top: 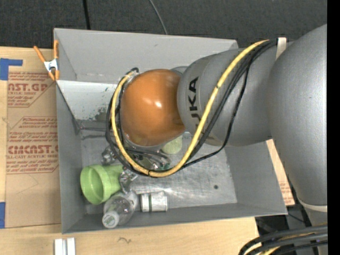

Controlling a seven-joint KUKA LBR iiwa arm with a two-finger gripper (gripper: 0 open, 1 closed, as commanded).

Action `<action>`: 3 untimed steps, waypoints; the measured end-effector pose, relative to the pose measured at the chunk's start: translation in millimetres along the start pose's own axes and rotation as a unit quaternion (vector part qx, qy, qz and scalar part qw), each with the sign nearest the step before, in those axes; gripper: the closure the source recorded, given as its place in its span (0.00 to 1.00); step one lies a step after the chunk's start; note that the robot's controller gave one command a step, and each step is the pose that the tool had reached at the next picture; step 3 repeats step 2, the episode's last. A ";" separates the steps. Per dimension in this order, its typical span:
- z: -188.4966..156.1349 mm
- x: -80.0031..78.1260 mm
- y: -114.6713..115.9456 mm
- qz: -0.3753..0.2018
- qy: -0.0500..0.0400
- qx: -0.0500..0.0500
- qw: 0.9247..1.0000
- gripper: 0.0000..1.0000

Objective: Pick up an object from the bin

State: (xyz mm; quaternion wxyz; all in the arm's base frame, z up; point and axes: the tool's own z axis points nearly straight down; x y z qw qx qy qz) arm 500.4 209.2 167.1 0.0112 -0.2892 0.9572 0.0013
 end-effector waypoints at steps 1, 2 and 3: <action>-47.0 -22.8 -4.1 -0.003 0.011 -0.003 1.000 1.00; -94.7 -42.9 -13.0 -0.004 0.009 -0.002 1.000 1.00; -94.7 -42.9 -13.0 -0.004 0.009 -0.002 1.000 1.00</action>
Offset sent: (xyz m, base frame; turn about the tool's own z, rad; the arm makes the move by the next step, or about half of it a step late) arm 0.0223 0.0086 0.0442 -0.0094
